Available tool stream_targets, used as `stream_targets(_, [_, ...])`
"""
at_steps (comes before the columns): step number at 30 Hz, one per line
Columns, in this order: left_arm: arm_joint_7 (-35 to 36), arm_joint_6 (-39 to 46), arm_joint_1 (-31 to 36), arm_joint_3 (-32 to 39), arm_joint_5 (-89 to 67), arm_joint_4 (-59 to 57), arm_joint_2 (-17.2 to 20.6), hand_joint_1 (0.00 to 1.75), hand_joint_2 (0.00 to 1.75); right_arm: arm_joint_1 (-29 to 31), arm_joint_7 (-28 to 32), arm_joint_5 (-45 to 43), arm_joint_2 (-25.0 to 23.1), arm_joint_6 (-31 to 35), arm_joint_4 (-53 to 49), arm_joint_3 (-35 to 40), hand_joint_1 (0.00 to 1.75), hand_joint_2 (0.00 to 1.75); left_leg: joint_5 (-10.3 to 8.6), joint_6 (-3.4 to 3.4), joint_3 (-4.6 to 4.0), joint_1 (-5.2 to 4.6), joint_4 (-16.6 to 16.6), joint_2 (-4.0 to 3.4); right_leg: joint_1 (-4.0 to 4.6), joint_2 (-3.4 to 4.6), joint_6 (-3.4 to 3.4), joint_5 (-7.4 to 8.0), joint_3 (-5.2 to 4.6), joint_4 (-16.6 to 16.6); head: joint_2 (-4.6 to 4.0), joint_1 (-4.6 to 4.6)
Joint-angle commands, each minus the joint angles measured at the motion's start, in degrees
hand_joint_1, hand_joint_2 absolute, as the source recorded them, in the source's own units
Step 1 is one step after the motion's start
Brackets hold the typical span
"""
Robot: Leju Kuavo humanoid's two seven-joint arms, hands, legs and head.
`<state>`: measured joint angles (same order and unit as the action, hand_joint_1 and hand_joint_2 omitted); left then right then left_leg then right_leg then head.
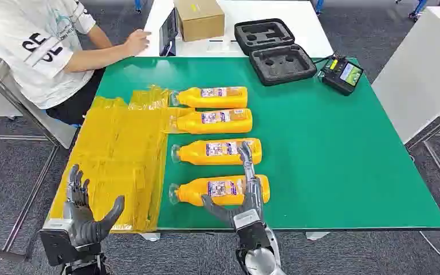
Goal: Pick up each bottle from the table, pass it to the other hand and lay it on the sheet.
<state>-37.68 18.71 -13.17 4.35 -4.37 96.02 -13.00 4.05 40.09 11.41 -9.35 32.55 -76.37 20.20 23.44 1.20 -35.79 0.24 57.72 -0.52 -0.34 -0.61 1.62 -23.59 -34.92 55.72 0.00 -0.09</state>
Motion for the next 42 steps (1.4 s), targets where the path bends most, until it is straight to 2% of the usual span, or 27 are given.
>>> stream_targets(1, [0.13, 0.50, 2.22, -1.20, -1.06, -3.95, 1.27, 0.00, 1.75, 0.58, -0.09, 1.20, -0.20, 0.50, 2.43, -1.83, 0.00, 1.75, 0.10, -0.06, 0.34, 0.02, -0.08, 0.12, 0.00, -0.04, -0.04, -0.13, 0.36, -0.06, 0.00, -0.02])
stream_targets(19, [0.67, 0.47, 3.34, -2.66, -3.51, -4.85, 3.11, 0.00, 1.75, 2.27, -0.49, 6.20, -0.39, -1.25, 3.07, -3.69, 0.00, 1.75, 0.01, -0.03, 0.13, -0.02, -0.07, 0.03, -0.02, 0.01, -0.02, -0.03, 0.12, -0.03, 0.00, -0.02])
stream_targets(23, [0.63, 0.10, 2.69, -2.36, -3.89, -4.20, 3.14, 0.00, 1.75, 2.62, -7.55, 13.01, 0.89, -2.36, 3.73, -3.57, 0.00, 1.75, 0.07, -0.06, 0.28, 0.01, -0.08, 0.06, 0.00, 0.02, -0.04, -0.07, 0.27, -0.06, 0.00, -0.02])
stream_targets(25, [0.74, -0.13, 2.27, -2.08, -4.16, -3.58, 3.28, 0.00, 1.75, 3.24, -12.59, 17.93, 2.16, -3.39, 3.52, -2.67, 0.00, 1.75, 0.03, -0.04, 0.19, 0.00, -0.08, 0.03, -0.01, 0.02, -0.02, -0.03, 0.19, -0.07, 0.00, -0.02])
stream_targets(27, [0.98, -0.61, 2.42, -1.48, -4.25, -3.53, 3.53, 0.00, 1.75, 4.69, -19.75, 26.79, 3.78, -5.15, 1.79, -1.33, 0.00, 1.75, 0.06, -0.05, 0.26, 0.01, -0.08, 0.02, 0.00, 0.05, -0.03, -0.05, 0.25, -0.07, 0.00, -0.02])
stream_targets(28, [1.01, -0.81, 2.59, -1.25, -4.20, -3.63, 3.56, 0.00, 1.75, 5.14, -22.08, 28.55, 3.94, -6.35, 0.36, -1.11, 0.00, 1.75, 0.02, -0.03, 0.13, -0.01, -0.06, 0.00, -0.01, 0.04, -0.01, -0.02, 0.12, -0.04, 0.00, -0.02])
stream_targets(29, [1.05, -1.22, 2.72, -1.04, -4.41, -3.76, 3.55, 0.00, 1.75, 6.65, -27.96, 34.15, 4.87, -9.69, -0.29, -0.08, 0.00, 1.75, 0.01, -0.03, 0.09, -0.01, -0.04, 0.00, -0.02, 0.05, -0.01, -0.01, 0.08, -0.02, 0.00, -0.02])
stream_targets(32, [0.97, -1.22, 2.72, -0.92, -4.96, -4.33, 3.18, 0.00, 1.75, 11.29, -35.33, 40.70, 6.01, -16.67, 1.16, 1.61, 0.00, 1.75, 0.09, -0.04, 0.19, -0.01, 0.01, -0.09, -0.02, 0.17, -0.02, -0.05, 0.16, 0.02, 0.00, 0.00])
stream_targets(38, [0.97, -0.74, 1.74, -0.36, -4.72, -3.36, 3.16, 0.00, 1.75, 18.49, -38.23, 42.87, 6.45, -21.27, 7.62, 3.52, 0.00, 1.75, 0.10, -0.04, 0.30, -0.01, -0.01, -0.17, -0.02, 0.25, -0.02, -0.04, 0.24, 0.02, 0.00, 0.00])
stream_targets(42, [1.20, -0.68, 1.39, 0.18, -4.76, -2.75, 2.86, 0.00, 1.75, 20.73, -38.46, 42.76, 6.36, -22.94, 10.66, 4.79, 0.00, 1.75, 0.05, -0.03, 0.28, 0.01, -0.06, -0.14, 0.00, 0.21, -0.01, 0.00, 0.26, -0.05, 0.00, -0.02])
